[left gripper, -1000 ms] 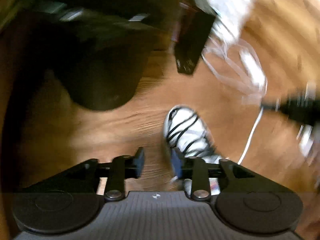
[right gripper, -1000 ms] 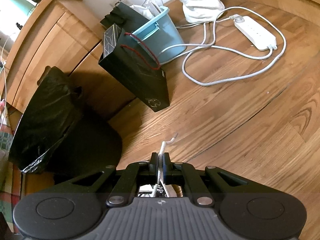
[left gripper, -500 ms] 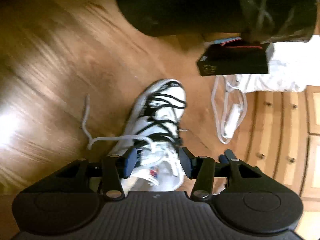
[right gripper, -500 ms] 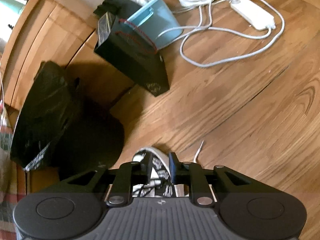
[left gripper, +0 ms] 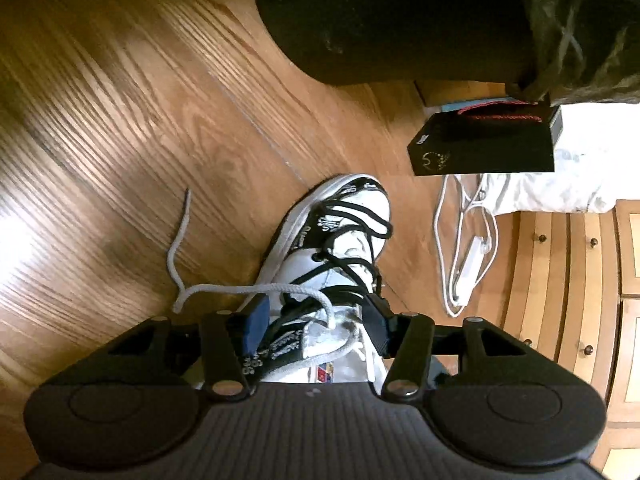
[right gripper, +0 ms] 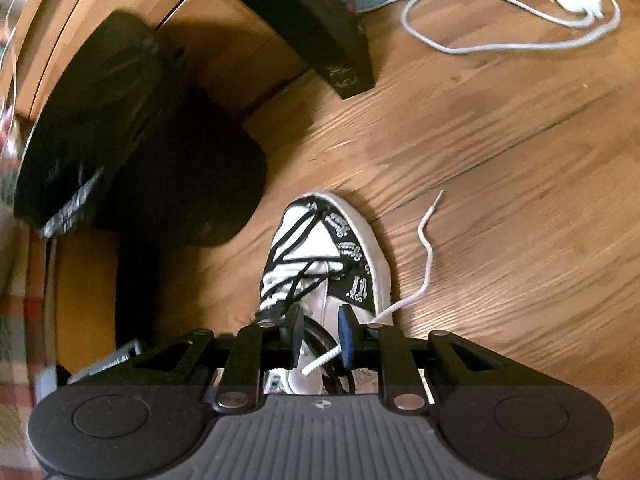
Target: Lace up shoes with both hands
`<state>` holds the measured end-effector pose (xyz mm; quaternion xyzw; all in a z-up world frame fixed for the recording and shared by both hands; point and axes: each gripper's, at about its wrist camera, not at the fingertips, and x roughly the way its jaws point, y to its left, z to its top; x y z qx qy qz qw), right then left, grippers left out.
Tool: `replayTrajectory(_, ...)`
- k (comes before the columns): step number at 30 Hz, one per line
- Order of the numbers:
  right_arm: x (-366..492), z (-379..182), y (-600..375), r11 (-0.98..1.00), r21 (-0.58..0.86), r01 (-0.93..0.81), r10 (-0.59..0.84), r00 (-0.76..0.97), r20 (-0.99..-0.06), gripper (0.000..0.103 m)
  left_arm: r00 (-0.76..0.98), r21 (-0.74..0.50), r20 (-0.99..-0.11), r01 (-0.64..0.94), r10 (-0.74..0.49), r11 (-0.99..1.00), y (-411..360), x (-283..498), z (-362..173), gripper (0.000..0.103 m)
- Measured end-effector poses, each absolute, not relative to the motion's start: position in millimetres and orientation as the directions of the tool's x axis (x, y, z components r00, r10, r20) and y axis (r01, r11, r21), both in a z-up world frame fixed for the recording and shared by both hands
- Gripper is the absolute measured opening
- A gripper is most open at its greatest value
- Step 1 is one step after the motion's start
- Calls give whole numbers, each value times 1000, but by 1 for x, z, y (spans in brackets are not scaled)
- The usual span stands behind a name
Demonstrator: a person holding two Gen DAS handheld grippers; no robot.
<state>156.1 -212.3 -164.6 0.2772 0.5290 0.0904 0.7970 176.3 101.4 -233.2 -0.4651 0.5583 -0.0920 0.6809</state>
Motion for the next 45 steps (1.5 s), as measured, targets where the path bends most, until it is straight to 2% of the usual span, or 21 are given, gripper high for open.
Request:
replayTrajectory(5, 153, -166, -208, 839, 527, 135, 439, 404, -802, 22, 406, -748, -664, -330, -628, 576, 92, 176, -218, 61)
replayTrajectory(9, 153, -166, -202, 849, 518, 106, 446, 383, -809, 24, 449, -803, -595, -294, -667, 518, 94, 180, -212, 61)
replayTrajectory(14, 152, -167, -196, 865, 496, 81, 436, 368, -821, 24, 455, -829, -555, -231, -696, 510, 86, 179, -207, 64)
replayTrajectory(17, 152, -165, -195, 869, 490, 69, 434, 367, -823, 25, 471, -865, -496, -198, -730, 460, 87, 181, -200, 64)
replayTrajectory(23, 151, -166, -193, 881, 471, 51, 422, 367, -829, 26, 495, -909, -414, -183, -764, 374, 89, 182, -192, 71)
replayTrajectory(32, 150, -159, -184, 903, 429, -34, 408, 388, -827, 26, 541, -818, -566, -274, -623, 505, 107, 190, -184, 71)
replayTrajectory(36, 148, -157, -176, 908, 410, -87, 409, 392, -824, 26, 528, -790, -606, -308, -595, 530, 109, 188, -186, 71)
replayTrajectory(45, 139, -149, -154, 912, 336, -234, 406, 405, -820, 26, 489, -748, -647, -263, -584, 609, 99, 185, -174, 71)
